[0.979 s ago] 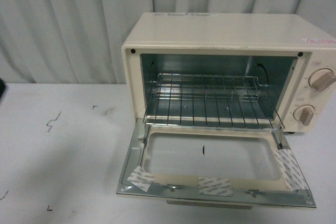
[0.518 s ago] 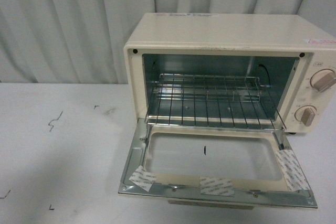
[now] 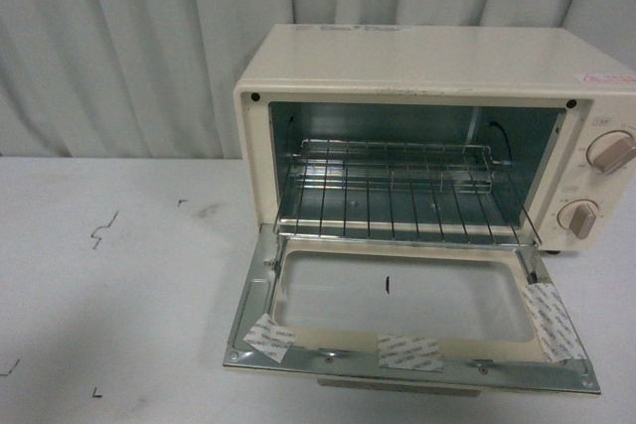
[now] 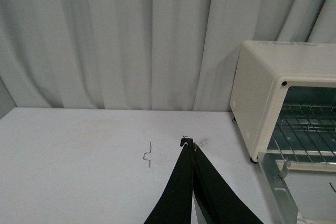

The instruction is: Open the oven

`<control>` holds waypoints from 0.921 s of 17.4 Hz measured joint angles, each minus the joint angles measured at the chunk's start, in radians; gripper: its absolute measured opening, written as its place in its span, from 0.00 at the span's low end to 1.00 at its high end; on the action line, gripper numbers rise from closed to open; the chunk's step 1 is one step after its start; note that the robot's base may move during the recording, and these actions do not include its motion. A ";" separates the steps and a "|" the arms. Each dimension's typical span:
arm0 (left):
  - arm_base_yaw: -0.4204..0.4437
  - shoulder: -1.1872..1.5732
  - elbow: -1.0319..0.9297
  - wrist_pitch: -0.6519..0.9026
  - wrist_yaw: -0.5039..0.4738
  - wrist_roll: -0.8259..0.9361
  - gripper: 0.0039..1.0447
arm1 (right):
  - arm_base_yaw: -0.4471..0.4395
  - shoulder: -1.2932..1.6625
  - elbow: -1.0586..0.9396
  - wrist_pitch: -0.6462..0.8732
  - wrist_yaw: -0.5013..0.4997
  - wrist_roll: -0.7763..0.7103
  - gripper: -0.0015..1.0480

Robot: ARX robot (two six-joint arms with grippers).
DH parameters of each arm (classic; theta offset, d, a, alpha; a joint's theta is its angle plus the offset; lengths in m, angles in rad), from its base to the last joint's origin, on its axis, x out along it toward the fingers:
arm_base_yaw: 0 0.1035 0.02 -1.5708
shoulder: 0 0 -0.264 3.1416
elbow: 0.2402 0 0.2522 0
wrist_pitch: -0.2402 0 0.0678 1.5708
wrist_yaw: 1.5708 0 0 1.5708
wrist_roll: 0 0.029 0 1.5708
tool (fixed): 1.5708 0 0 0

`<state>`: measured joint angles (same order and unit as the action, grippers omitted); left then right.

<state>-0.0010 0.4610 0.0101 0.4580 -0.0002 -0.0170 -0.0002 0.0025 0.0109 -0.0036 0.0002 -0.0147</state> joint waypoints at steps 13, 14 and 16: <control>0.000 -0.322 0.002 -0.336 0.000 0.000 0.01 | 0.000 0.000 0.000 0.000 0.000 0.000 0.94; 0.000 -0.415 0.000 -0.467 0.002 0.000 0.01 | 0.000 0.000 0.000 0.000 0.001 0.000 0.94; 0.000 -0.457 0.000 -0.458 0.000 0.000 0.01 | 0.000 0.000 0.000 -0.001 0.000 0.000 0.94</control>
<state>-0.0010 0.0044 0.0101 0.0002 -0.0002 -0.0170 -0.0002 0.0029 0.0109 -0.0044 0.0006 -0.0147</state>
